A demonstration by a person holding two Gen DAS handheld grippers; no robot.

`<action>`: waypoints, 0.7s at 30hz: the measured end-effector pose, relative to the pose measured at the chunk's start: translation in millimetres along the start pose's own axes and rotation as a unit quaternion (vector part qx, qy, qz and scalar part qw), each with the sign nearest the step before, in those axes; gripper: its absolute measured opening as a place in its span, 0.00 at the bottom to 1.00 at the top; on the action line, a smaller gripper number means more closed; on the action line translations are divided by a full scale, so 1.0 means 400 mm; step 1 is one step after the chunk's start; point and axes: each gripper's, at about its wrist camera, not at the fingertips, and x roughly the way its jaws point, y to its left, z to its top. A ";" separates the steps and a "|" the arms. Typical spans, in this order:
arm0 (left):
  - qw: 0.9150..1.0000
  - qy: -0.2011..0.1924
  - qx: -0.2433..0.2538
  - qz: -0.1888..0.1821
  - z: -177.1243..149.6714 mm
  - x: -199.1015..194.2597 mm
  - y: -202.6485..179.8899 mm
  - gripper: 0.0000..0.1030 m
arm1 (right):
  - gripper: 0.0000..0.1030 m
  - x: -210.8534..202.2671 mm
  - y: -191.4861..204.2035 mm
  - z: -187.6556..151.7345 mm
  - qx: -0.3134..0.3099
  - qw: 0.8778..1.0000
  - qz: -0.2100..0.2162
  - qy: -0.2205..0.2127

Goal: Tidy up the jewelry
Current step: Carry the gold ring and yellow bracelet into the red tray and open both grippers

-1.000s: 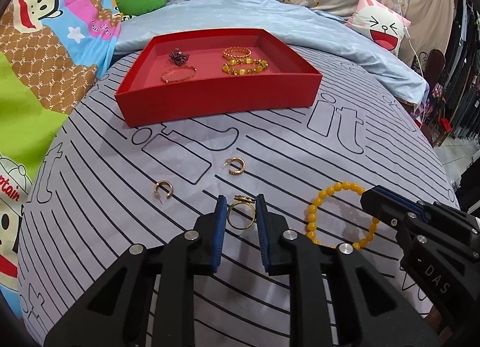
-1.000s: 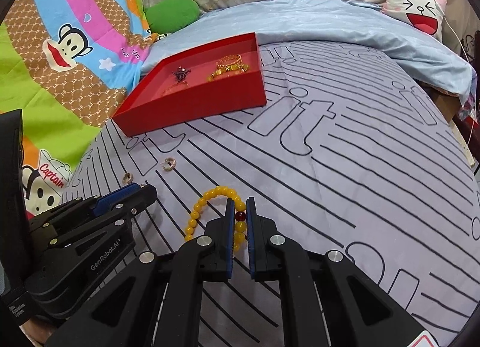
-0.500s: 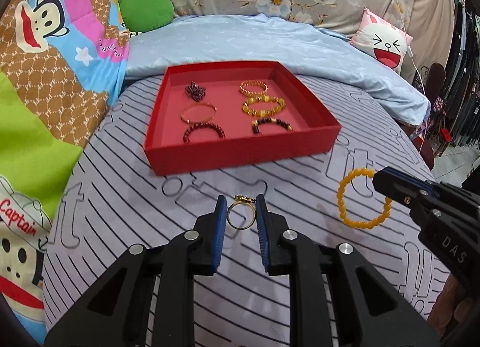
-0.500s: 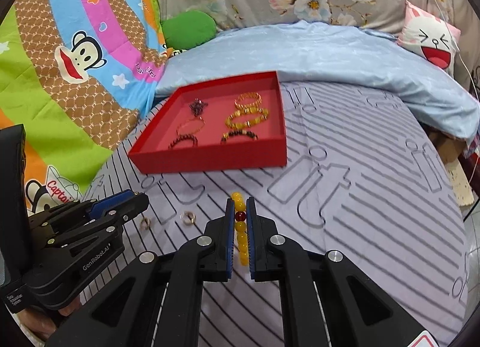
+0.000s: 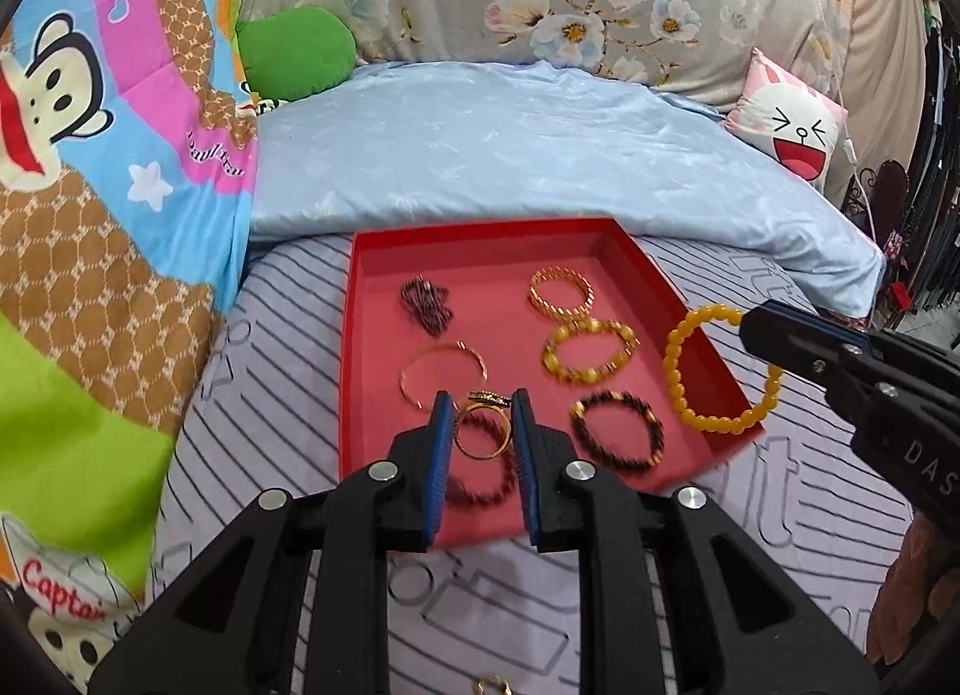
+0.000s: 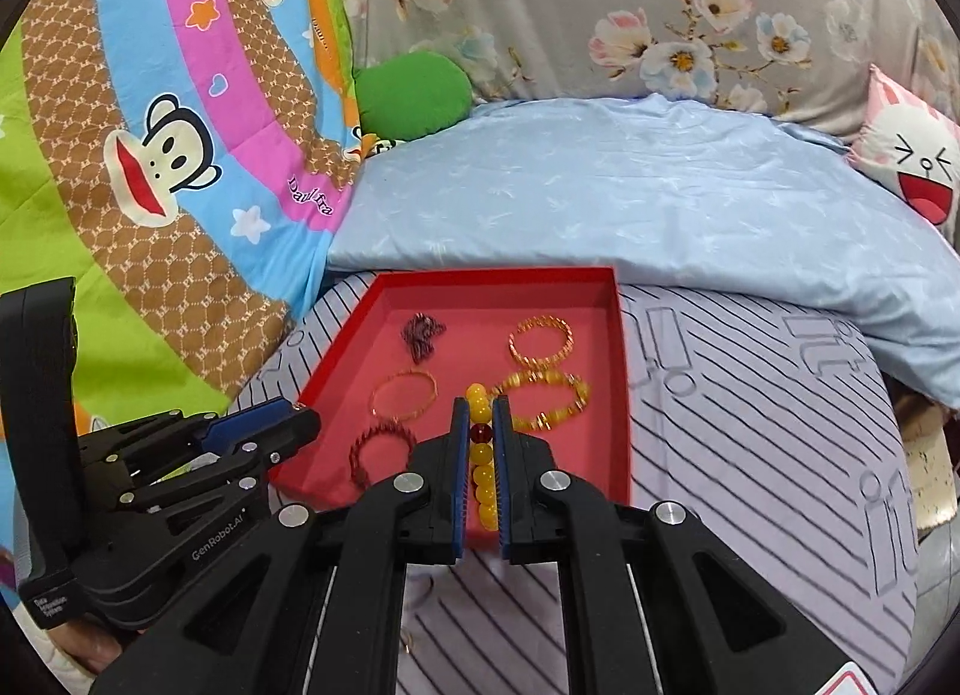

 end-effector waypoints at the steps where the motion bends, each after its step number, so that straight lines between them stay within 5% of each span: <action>1: 1.000 -0.001 0.003 0.002 0.012 0.012 0.005 0.19 | 0.07 0.020 0.004 0.014 -0.003 1.000 0.001 0.004; 10: 1.000 0.015 0.007 -0.002 0.103 0.148 0.045 0.19 | 0.07 0.213 0.028 0.118 -0.006 0.999 0.021 0.043; 21: 0.998 0.058 -0.009 -0.007 0.135 0.287 0.096 0.19 | 0.07 0.406 0.016 0.120 0.003 0.993 0.013 0.117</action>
